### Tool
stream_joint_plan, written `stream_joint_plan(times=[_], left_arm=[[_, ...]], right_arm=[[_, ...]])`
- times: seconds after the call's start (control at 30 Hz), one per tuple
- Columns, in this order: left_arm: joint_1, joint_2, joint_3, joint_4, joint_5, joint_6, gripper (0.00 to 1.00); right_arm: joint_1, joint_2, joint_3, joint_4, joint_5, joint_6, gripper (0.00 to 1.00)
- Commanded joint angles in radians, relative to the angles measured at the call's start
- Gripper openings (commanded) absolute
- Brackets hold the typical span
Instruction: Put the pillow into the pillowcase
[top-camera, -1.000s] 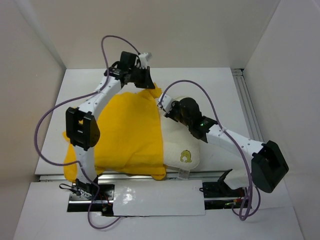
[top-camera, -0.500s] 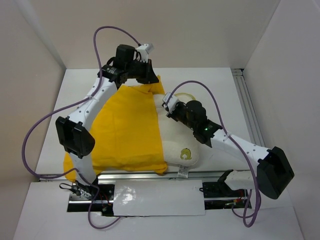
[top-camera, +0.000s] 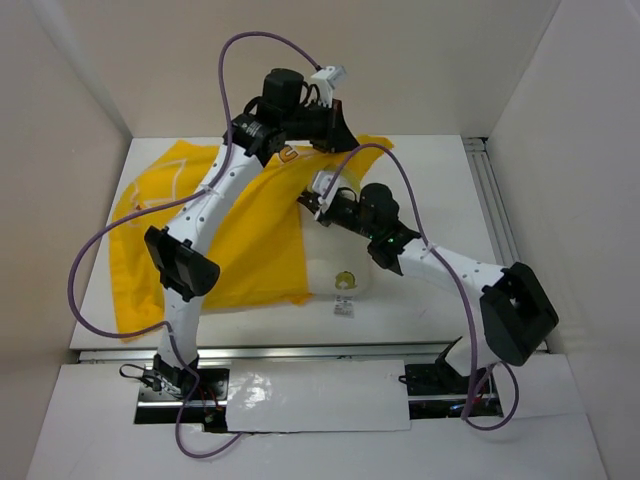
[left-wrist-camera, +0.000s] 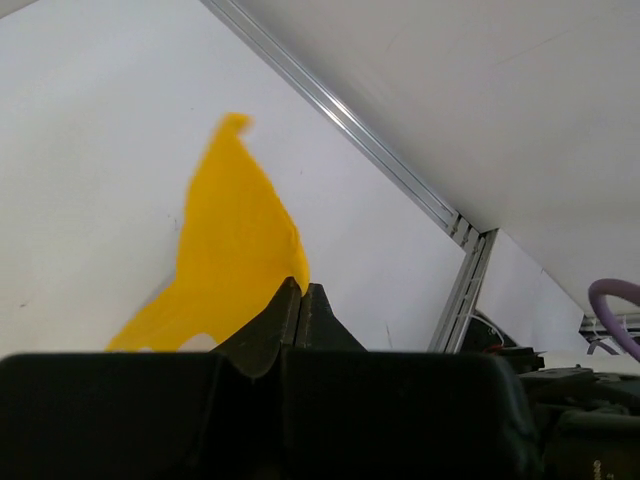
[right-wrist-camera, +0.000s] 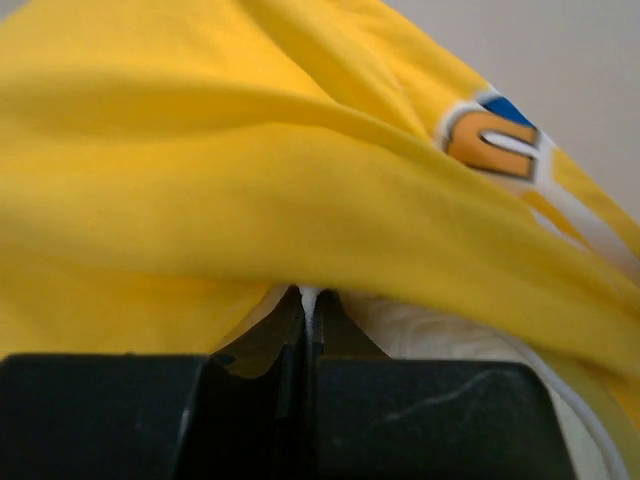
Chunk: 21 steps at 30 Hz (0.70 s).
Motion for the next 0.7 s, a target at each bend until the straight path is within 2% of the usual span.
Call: stream_joint_plan(times=[0.0, 0.1, 0.17, 0.23, 0.27, 0.3, 0.33, 0.37, 0.4, 0.47, 0.5, 0.53, 0.67], left_arm=[[-0.056, 0.013, 0.063, 0.168, 0.103, -0.078, 0.0], [-0.046, 0.031, 0.067, 0.159, 0.106, -0.078, 0.0], [-0.046, 0.022, 0.043, 0.173, 0.115, -0.078, 0.0], [-0.036, 0.0, 0.02, 0.173, 0.106, -0.055, 0.0], [-0.036, 0.0, 0.02, 0.164, 0.095, -0.055, 0.0], [-0.036, 0.0, 0.011, 0.164, 0.08, -0.044, 0.0], [-0.024, -0.009, -0.005, 0.152, 0.031, -0.044, 0.0], [-0.009, -0.018, -0.018, 0.152, 0.008, -0.044, 0.0], [0.0, -0.018, -0.038, 0.152, -0.009, -0.044, 0.0], [0.034, -0.018, -0.054, 0.152, -0.02, -0.055, 0.0], [0.046, -0.018, -0.064, 0.152, -0.02, -0.069, 0.0], [0.056, -0.018, -0.065, 0.161, -0.02, -0.08, 0.0], [0.079, -0.018, -0.086, 0.17, -0.055, -0.089, 0.0]], right_arm=[[0.033, 0.085, 0.107, 0.098, -0.26, 0.07, 0.0], [0.047, 0.114, 0.09, 0.183, -0.253, 0.118, 0.0], [0.047, 0.132, 0.079, 0.179, -0.252, 0.118, 0.03], [0.047, 0.132, 0.116, 0.1, -0.173, 0.109, 0.36], [0.047, 0.132, 0.116, 0.081, -0.173, 0.109, 0.5], [0.047, 0.132, 0.116, 0.067, -0.086, 0.109, 0.61], [0.047, 0.119, 0.104, 0.048, -0.047, 0.109, 0.84], [0.037, 0.087, 0.104, 0.025, -0.013, 0.109, 0.97], [0.036, 0.067, 0.09, -0.033, 0.063, 0.109, 1.0], [0.036, -0.002, 0.09, -0.145, 0.143, 0.138, 1.0], [0.036, -0.025, 0.09, -0.274, 0.245, 0.17, 1.0], [0.036, -0.05, 0.099, -0.331, 0.301, 0.266, 1.0], [0.036, -0.183, 0.035, -0.528, 0.484, 0.418, 1.0]])
